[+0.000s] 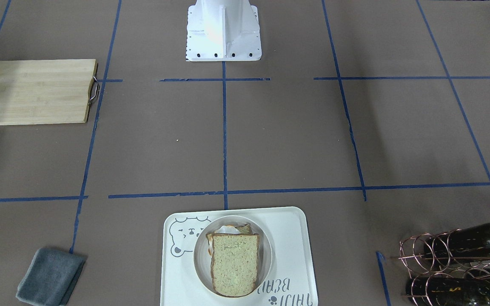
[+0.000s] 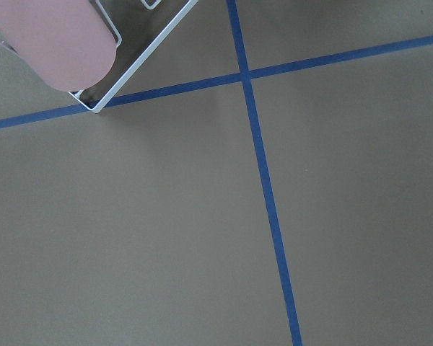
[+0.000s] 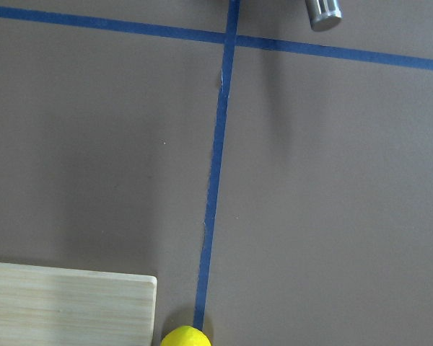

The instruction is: Make sandwich and place on tray

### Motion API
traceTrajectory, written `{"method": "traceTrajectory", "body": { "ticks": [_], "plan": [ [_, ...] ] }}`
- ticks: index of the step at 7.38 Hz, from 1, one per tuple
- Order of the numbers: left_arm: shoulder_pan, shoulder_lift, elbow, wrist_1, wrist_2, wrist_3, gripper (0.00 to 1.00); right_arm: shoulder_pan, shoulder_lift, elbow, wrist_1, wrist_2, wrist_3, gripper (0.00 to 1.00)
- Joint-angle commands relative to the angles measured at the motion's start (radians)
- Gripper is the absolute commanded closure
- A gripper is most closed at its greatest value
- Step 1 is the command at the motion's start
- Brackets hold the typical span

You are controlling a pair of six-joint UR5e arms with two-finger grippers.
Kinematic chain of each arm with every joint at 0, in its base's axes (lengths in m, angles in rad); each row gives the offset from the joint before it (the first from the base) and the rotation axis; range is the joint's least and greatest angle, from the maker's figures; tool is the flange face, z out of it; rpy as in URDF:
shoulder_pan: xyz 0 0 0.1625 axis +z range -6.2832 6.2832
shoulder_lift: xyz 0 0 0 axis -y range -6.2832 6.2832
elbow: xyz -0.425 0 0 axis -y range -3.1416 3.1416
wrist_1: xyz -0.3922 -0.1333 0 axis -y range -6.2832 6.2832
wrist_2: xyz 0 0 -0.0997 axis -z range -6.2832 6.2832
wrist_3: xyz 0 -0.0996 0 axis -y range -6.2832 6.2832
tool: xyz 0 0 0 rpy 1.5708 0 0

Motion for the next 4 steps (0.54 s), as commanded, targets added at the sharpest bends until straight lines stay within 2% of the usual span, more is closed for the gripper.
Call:
{"method": "traceTrajectory", "body": {
  "ticks": [1, 4],
  "plan": [
    [0.000, 0.000, 0.001, 0.000, 0.000, 0.000, 0.00, 0.000, 0.000, 0.000, 0.000, -0.001, 0.000, 0.00],
    [0.000, 0.000, 0.010, 0.000, 0.002, 0.000, 0.00, 0.000, 0.000, 0.000, 0.000, -0.001, 0.002, 0.00]
  ]
}}
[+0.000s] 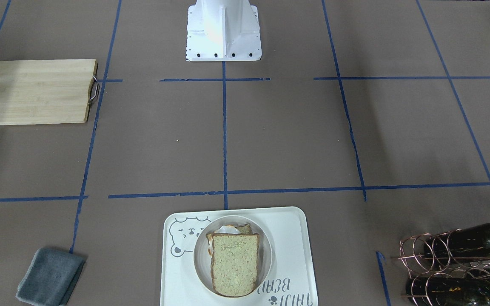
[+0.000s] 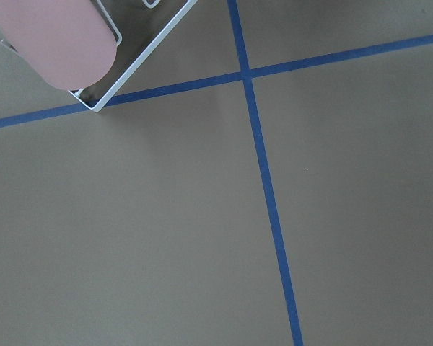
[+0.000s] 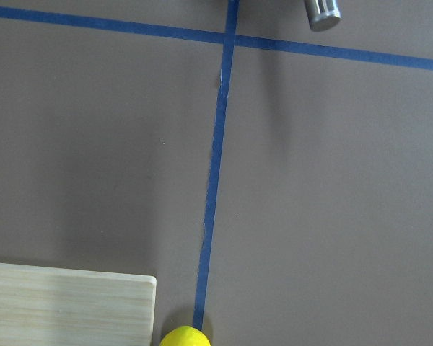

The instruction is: Make sandwich and place on tray

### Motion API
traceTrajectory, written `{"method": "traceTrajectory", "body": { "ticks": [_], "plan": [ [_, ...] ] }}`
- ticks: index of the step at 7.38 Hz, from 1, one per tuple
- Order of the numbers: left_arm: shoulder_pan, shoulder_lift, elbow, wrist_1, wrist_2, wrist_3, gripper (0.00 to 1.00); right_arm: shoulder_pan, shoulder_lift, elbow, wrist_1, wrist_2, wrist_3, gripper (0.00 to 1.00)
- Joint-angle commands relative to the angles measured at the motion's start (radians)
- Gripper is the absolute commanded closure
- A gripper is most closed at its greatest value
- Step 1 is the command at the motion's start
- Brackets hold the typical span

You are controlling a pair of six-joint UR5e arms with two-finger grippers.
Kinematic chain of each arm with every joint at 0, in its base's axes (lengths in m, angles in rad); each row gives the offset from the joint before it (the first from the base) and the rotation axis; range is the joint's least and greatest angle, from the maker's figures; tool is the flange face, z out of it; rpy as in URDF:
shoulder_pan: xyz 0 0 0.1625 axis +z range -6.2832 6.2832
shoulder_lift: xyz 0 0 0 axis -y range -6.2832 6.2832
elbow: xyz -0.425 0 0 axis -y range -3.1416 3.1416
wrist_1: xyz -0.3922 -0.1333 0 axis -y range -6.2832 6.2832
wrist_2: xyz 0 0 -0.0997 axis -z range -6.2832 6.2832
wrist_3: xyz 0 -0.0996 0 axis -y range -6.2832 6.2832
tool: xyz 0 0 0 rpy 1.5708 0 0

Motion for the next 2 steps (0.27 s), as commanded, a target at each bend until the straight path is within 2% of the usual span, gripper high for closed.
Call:
{"method": "traceTrajectory", "body": {
  "ticks": [1, 2],
  "plan": [
    [0.000, 0.000, 0.003, 0.000, 0.001, -0.002, 0.00, 0.000, 0.000, -0.001, 0.000, 0.000, -0.001, 0.00],
    [0.000, 0.000, 0.003, -0.002, 0.001, 0.000, 0.00, 0.000, 0.000, 0.000, 0.000, 0.000, -0.001, 0.00]
  ]
}}
